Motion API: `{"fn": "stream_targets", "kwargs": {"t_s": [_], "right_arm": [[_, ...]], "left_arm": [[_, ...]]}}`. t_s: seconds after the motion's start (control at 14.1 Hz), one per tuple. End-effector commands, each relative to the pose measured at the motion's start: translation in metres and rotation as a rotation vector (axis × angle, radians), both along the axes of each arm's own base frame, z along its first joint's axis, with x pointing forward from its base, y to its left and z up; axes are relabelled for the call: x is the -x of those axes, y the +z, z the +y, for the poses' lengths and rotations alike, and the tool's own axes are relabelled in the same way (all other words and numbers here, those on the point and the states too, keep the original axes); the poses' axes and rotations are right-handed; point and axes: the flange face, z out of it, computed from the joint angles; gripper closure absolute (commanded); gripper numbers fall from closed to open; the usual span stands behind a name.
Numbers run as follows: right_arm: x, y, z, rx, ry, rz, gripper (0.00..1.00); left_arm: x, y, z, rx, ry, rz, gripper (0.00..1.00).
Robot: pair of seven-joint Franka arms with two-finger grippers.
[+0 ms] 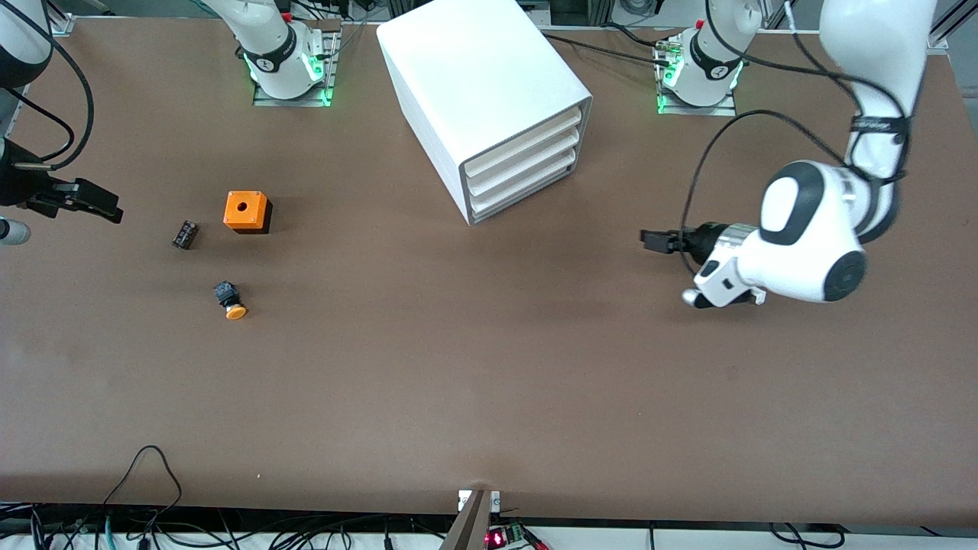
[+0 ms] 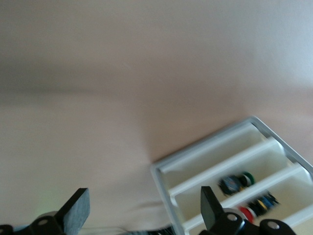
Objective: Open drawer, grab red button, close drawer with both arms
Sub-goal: 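Grasp the drawer handle with the left gripper and pull the drawer open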
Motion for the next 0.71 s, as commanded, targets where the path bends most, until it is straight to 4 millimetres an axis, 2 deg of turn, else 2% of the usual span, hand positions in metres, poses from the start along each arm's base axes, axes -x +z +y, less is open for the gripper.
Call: {"fn": "stream_targets", "kwargs": {"t_s": [0.0,0.14,0.28,0.43,0.57,0.64], "right_arm": [[0.004,0.0,-0.001,-0.019,0.006,-0.004,0.0],[0.004,0.001,-0.001,-0.019,0.003,-0.003,0.0],[0.007,0.0,-0.001,-0.019,-0.006,0.018,0.0],[0.007,0.0,-0.001,-0.019,-0.007,0.022,0.0],[0.007,-0.001,-0.001,-0.019,-0.006,0.022,0.0],[0.007,-0.001,-0.001,-0.019,-0.006,0.022,0.0]], "left_arm": [[0.041,-0.021,-0.031,0.166,0.052,0.071,0.0],[0.072,-0.044,-0.064,0.212,0.046,0.091,0.0],[0.099,-0.047,-0.101,0.264,0.003,0.106,0.0],[0.12,-0.049,-0.124,0.272,-0.019,0.096,0.0],[0.134,-0.05,-0.135,0.375,-0.135,-0.016,0.0],[0.138,-0.052,-0.136,0.413,-0.131,-0.022,0.0]]}}
